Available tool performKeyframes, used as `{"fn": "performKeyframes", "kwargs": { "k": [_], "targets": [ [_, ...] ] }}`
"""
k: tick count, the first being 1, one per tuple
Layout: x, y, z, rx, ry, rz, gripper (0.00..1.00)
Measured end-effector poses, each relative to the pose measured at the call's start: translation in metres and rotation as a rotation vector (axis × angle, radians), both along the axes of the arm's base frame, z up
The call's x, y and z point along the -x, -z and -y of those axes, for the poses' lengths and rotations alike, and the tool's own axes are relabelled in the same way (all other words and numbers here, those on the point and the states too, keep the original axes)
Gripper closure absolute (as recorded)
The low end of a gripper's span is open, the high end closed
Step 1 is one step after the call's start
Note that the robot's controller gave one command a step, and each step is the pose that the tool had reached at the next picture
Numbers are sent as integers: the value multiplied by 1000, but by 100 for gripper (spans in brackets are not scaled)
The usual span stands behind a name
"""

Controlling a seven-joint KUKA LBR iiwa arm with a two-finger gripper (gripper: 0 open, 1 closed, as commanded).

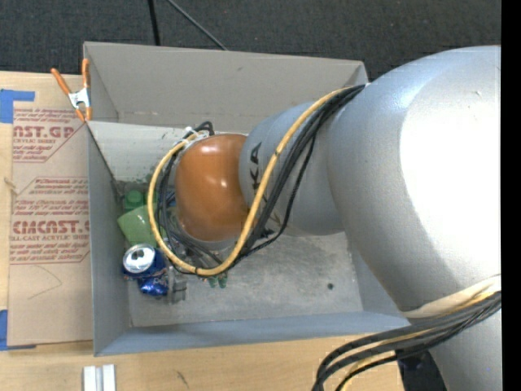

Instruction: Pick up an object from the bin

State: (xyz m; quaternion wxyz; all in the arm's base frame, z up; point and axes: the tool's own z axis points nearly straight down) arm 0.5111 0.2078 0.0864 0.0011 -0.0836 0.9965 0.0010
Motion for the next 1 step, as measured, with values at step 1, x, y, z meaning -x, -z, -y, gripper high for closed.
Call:
{"fn": "performKeyframes", "kwargs": {
  "k": [1],
  "targets": [
    [7, -127, -7, -2, 33, 5, 100]
  ]
}}
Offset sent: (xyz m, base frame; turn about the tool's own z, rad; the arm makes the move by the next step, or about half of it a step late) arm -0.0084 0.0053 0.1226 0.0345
